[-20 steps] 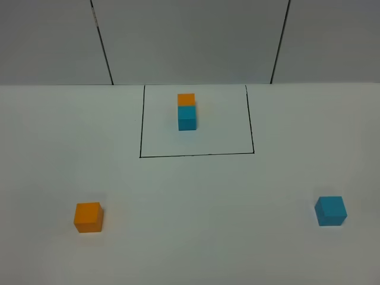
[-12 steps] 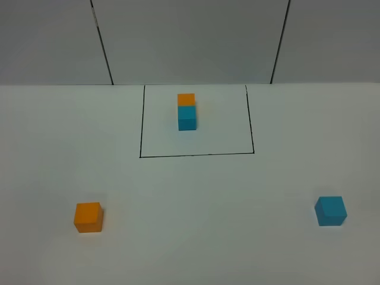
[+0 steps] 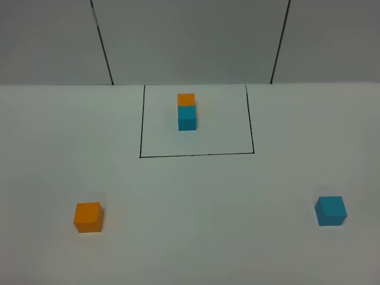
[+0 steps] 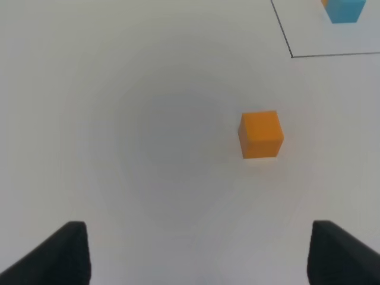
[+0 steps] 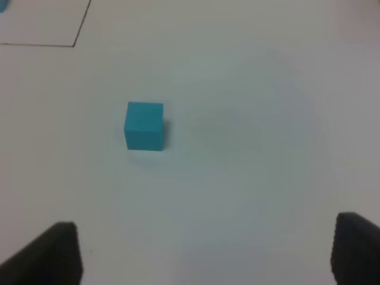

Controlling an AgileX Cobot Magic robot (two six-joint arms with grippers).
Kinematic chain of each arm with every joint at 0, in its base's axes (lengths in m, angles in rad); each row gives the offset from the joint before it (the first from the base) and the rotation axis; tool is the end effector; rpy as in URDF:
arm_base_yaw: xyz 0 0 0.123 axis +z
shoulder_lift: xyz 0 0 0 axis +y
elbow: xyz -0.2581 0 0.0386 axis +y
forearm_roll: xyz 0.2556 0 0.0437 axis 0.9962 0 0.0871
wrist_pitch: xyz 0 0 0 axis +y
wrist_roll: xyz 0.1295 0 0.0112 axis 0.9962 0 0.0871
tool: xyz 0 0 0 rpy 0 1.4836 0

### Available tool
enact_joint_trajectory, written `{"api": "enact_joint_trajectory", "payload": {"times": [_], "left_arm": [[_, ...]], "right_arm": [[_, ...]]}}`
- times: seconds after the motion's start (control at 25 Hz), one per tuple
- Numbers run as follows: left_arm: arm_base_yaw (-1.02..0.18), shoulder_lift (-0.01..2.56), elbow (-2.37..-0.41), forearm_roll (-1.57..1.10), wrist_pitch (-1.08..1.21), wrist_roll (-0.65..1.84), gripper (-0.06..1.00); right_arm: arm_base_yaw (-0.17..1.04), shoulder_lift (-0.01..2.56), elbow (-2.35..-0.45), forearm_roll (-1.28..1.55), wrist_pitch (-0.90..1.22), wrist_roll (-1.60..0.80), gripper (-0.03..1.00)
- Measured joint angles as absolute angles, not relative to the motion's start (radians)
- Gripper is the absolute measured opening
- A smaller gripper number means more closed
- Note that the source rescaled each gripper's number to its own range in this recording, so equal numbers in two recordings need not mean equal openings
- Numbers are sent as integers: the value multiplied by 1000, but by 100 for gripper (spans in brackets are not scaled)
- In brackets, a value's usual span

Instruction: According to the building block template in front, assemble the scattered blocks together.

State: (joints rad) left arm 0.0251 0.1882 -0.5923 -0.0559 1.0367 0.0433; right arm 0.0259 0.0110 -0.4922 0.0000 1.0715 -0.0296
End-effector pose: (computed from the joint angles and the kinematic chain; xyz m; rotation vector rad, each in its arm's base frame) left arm 0.0826 -0.0042 0.2825 0.0178 2.1149 -0.0271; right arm 0.0625 0.0016 0.2587 -0.0575 2.0731 -0.0023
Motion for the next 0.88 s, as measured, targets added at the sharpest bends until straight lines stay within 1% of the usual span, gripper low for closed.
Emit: {"api": "enact_joint_trajectory", "payload": {"times": [0.52, 0.64, 0.72, 0.88], "left_arm": [[19, 1154, -936, -163, 1028, 39, 69], [-35, 1326, -997, -166, 1023, 39, 69], [-91, 1421, -1020, -168, 999, 39, 69], [-169, 1546, -1027, -170, 924, 38, 69]], "right_arm": [[26, 11, -492, 0, 1072, -30, 73], [26, 11, -492, 0, 1072, -30, 73], [26, 11, -492, 0, 1072, -30, 73], [26, 11, -492, 0, 1072, -30, 73]]}}
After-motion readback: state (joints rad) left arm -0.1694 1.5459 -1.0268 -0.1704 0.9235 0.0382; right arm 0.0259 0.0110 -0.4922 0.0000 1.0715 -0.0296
